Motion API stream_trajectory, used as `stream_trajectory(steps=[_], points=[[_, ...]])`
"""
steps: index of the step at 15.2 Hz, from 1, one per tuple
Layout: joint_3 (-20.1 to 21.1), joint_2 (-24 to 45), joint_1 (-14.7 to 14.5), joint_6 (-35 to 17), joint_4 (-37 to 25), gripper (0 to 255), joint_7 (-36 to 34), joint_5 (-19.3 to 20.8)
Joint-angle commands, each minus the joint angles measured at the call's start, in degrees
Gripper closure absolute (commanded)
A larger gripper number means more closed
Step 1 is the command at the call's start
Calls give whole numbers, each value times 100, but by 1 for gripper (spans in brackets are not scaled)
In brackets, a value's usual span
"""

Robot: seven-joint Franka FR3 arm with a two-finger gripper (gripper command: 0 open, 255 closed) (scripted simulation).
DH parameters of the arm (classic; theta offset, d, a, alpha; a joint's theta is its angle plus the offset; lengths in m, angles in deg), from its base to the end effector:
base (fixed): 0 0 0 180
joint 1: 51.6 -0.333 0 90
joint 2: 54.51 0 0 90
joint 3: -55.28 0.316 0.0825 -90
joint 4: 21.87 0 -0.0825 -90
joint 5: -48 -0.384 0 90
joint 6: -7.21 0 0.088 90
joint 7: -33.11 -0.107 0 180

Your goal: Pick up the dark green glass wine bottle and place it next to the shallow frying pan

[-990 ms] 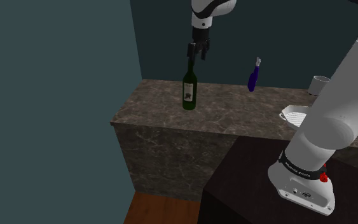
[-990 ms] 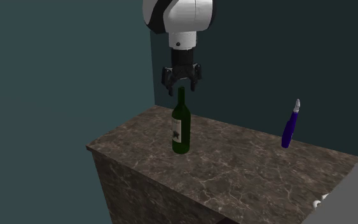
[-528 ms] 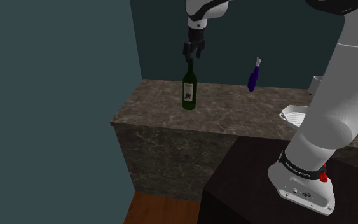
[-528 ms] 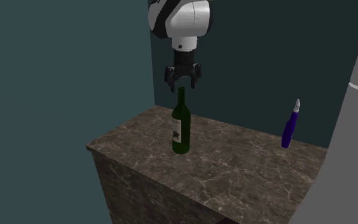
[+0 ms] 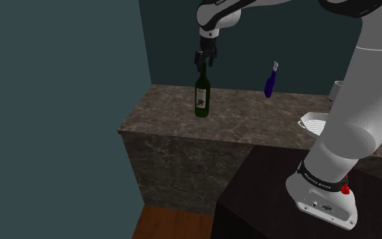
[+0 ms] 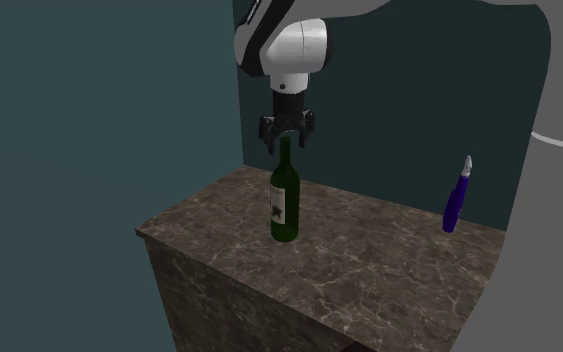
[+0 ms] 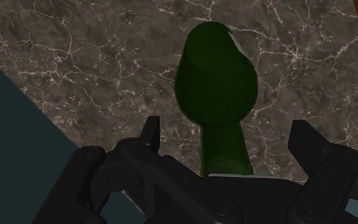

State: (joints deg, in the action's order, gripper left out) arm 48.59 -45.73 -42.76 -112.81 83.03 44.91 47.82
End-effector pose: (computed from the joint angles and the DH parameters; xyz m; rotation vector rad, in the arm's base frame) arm 0.5922 -0.1612 0.4580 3.0949 -0.0993 0.1628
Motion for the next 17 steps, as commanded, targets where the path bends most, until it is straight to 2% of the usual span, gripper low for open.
stream_trajectory(steps=[1, 4, 5, 14, 17], points=[[0, -1, 0, -11, 9, 0, 1, 0], [0, 0, 0, -9, 8, 0, 0, 0], [0, 0, 0, -9, 8, 255, 0, 0], [0, -1, 0, -11, 9, 255, 1, 0], [-1, -53, -1, 207, -156, 255, -1, 7]])
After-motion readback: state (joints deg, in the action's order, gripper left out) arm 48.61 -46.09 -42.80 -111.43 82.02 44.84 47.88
